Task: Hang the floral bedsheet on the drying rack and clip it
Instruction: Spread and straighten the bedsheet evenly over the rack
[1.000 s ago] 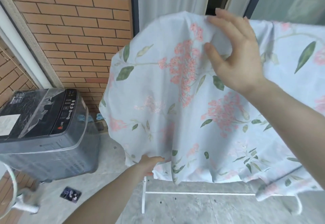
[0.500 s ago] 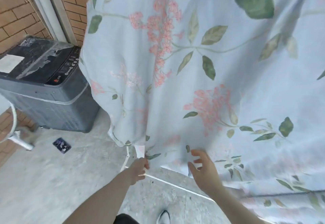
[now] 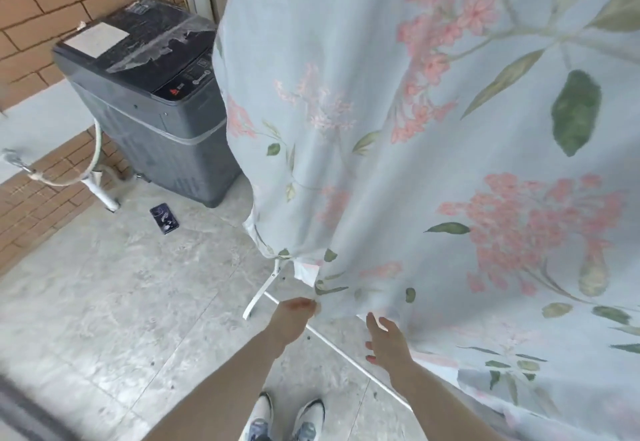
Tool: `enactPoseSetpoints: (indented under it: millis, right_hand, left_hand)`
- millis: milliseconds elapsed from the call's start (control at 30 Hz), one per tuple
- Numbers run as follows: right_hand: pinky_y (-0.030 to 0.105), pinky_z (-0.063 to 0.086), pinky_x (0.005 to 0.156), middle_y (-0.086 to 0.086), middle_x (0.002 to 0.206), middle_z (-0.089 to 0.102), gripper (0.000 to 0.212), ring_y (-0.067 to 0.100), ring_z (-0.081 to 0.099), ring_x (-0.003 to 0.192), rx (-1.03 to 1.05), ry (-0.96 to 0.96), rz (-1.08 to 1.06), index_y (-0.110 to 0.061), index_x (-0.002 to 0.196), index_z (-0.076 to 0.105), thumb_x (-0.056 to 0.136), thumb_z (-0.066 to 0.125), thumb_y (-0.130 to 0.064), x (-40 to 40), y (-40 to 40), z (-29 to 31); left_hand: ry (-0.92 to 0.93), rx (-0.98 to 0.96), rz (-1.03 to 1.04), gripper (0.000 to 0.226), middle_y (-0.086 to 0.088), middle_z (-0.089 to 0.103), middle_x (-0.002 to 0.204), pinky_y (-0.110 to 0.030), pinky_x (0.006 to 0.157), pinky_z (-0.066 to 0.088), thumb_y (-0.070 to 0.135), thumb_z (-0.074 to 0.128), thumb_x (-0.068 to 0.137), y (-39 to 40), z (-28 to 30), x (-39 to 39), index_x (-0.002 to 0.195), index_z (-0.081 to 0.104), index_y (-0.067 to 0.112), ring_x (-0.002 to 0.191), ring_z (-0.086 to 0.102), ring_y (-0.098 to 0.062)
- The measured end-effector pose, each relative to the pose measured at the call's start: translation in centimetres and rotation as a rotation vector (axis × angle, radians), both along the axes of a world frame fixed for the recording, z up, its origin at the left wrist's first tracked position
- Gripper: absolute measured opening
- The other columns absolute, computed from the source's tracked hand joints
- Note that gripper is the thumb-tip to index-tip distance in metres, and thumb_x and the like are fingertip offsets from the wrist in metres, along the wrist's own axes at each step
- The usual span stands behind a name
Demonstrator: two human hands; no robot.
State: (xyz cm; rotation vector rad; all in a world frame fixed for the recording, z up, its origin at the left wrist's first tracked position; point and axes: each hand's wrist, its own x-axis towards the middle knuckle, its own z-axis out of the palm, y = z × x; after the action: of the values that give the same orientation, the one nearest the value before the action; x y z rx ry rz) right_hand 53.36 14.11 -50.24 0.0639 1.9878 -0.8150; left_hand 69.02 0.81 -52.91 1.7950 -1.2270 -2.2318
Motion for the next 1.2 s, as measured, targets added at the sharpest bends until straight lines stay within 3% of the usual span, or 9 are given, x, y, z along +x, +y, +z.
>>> enactPoseSetpoints:
  millis: [100, 300, 434, 534, 634, 800, 934, 1101, 1201]
  right_hand:
    - [0.046, 0.054, 0.101, 0.015, 0.116, 0.059, 0.061, 0.037, 0.061, 0.119, -0.024, -0.089, -0.130, -0.014, 0.155, 0.035, 0.103, 0.060, -0.032, 1.3, -1.8, -1.3]
    - [0.040, 0.054, 0.096, 0.010, 0.153, 0.046, 0.066, 0.026, 0.059, 0.115, -0.182, -0.121, -0.422, -0.010, 0.159, 0.028, 0.103, 0.061, -0.020, 1.9, -5.0, -4.6]
    - [0.035, 0.056, 0.094, 0.006, 0.131, 0.059, 0.064, 0.021, 0.065, 0.109, -0.239, -0.205, -0.601, -0.011, 0.157, 0.032, 0.102, 0.061, -0.027, 1.0, -6.4, -6.9]
    - [0.021, 0.060, 0.058, 0.002, 0.111, 0.063, 0.046, 0.015, 0.063, 0.093, -0.264, -0.293, -0.719, -0.007, 0.144, 0.050, 0.103, 0.060, -0.026, 0.4, -6.7, -8.8]
    - [0.017, 0.054, 0.048, 0.001, 0.091, 0.061, 0.031, 0.010, 0.055, 0.077, -0.292, -0.349, -0.760, -0.010, 0.127, 0.060, 0.099, 0.066, -0.023, -0.3, -6.8, -10.2]
    - [0.018, 0.061, 0.061, -0.001, 0.103, 0.067, 0.021, 0.009, 0.064, 0.092, -0.262, -0.299, -0.710, -0.008, 0.111, 0.066, 0.096, 0.071, -0.022, 0.1, -7.0, -11.2]
    - [0.019, 0.060, 0.069, 0.000, 0.095, 0.073, 0.020, 0.010, 0.069, 0.087, -0.213, -0.122, -0.743, -0.006, 0.104, 0.070, 0.092, 0.077, -0.021, 0.7, -7.4, -11.3]
    - [0.017, 0.057, 0.052, 0.005, 0.097, 0.072, 0.020, 0.014, 0.072, 0.083, -0.170, 0.044, -0.737, -0.006, 0.100, 0.067, 0.096, 0.072, -0.025, 1.6, -7.8, -12.8]
    - [0.029, 0.056, 0.070, 0.002, 0.096, 0.069, 0.019, 0.013, 0.070, 0.081, -0.127, 0.113, -0.677, -0.006, 0.100, 0.065, 0.101, 0.064, -0.026, 2.1, -8.2, -13.9]
  left_hand:
    - [0.122, 0.172, 0.283, 0.049, -0.011, 0.063, 0.099, -0.029, 0.071, 0.043, 0.014, 0.075, 0.070, -1.7, -1.2, 0.4, 0.119, 0.070, 0.011, 0.082, 0.057, -0.020]
    - [0.210, 0.155, 0.473, 0.102, -0.003, 0.061, 0.114, -0.045, 0.108, 0.050, 0.012, 0.089, 0.073, -7.5, -3.9, 0.5, 0.157, 0.031, 0.014, 0.117, 0.058, -0.024]
    - [0.320, 0.164, 0.527, 0.082, 0.006, 0.060, 0.132, -0.045, 0.113, 0.046, 0.017, 0.084, 0.085, -9.2, -6.2, -0.4, 0.152, 0.038, 0.021, 0.123, 0.055, -0.018]
    - [0.407, 0.192, 0.558, 0.085, 0.006, 0.062, 0.138, -0.040, 0.111, 0.043, 0.025, 0.086, 0.081, -10.0, -8.0, -1.3, 0.153, 0.041, 0.022, 0.125, 0.056, -0.014]
    - [0.427, 0.201, 0.598, 0.077, 0.004, 0.065, 0.131, -0.036, 0.111, 0.042, 0.022, 0.077, 0.092, -10.6, -8.9, -2.1, 0.157, 0.036, 0.025, 0.128, 0.055, -0.016]
    - [0.550, 0.270, 0.482, 0.072, 0.009, 0.055, 0.143, -0.037, 0.109, 0.044, 0.036, 0.085, 0.075, -12.0, -9.5, -3.0, 0.140, 0.054, 0.029, 0.135, 0.048, -0.018]
    - [0.544, 0.162, 0.512, 0.047, 0.011, 0.065, 0.135, -0.038, 0.112, 0.044, 0.031, 0.079, 0.091, -13.1, -10.0, -4.3, 0.135, 0.061, 0.024, 0.130, 0.056, -0.013]
    - [0.285, -0.095, 0.576, 0.016, 0.006, 0.078, 0.091, -0.029, 0.081, 0.057, 0.029, 0.081, 0.090, -13.7, -11.8, -3.9, 0.098, 0.079, 0.015, 0.088, 0.072, -0.013]
    - [0.245, -0.179, 0.632, 0.012, 0.002, 0.078, 0.084, -0.024, 0.070, 0.058, 0.020, 0.079, 0.092, -13.9, -12.7, -2.8, 0.098, 0.080, 0.010, 0.074, 0.072, -0.011]
